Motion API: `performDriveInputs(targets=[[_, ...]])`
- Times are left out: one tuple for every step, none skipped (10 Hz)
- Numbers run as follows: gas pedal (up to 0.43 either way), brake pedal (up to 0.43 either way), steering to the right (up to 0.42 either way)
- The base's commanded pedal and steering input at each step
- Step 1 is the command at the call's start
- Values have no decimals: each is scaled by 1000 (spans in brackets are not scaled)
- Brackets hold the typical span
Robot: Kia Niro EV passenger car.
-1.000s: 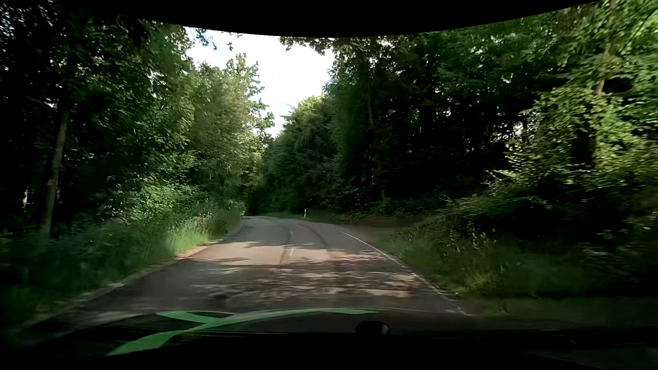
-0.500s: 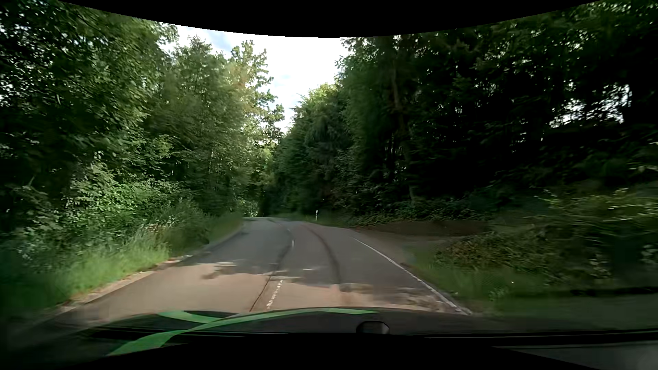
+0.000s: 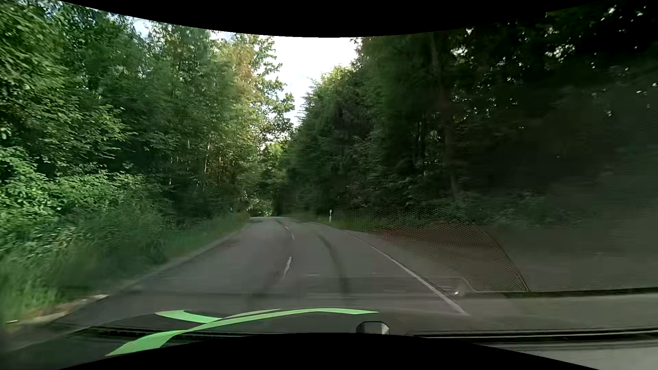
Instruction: Follow the waypoints while adhering to traffic rules and regulations
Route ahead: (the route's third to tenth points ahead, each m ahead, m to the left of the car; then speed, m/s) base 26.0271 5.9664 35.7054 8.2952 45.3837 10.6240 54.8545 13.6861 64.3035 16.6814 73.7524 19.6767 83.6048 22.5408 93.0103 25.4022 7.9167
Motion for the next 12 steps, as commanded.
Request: performDriveInputs(targets=[[59, 0, -72], [47, 0, -74], [47, 0, -75], [47, 0, -75], [47, 0, -74], [59, 0, -72], [87, 0, -67], [110, 0, -63], [110, 0, -62], [118, 0, -61], [118, 0, -61], [118, 0, -60]])
